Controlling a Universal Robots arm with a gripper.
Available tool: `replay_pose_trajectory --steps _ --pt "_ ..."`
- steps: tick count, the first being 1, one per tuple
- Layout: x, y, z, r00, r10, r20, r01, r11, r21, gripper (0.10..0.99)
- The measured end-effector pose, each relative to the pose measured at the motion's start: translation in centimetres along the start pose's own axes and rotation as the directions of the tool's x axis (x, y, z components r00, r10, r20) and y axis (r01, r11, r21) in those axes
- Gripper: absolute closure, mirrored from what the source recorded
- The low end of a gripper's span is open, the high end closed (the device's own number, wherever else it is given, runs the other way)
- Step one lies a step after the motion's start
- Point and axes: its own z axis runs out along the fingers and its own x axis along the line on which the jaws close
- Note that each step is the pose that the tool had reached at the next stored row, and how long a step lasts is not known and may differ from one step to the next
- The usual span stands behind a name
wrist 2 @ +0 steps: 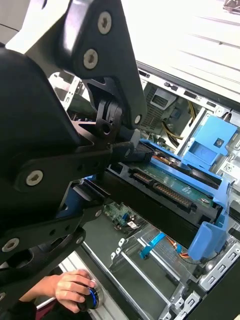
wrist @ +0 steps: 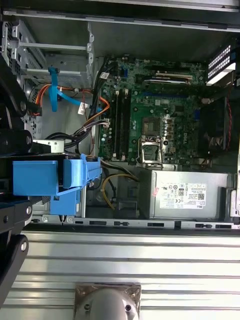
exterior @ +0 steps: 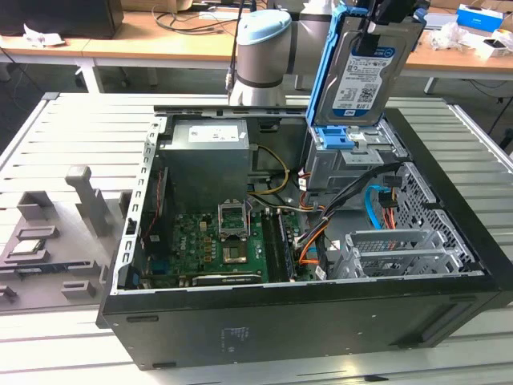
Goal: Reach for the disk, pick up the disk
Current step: 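Pick up the disk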
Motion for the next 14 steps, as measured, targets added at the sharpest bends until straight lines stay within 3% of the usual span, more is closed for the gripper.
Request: replay_pose_trajectory --steps 14 --pt "0.88 0.04 0.05 1.0 0.0 0.0 0.0 1.0 0.0 0.718"
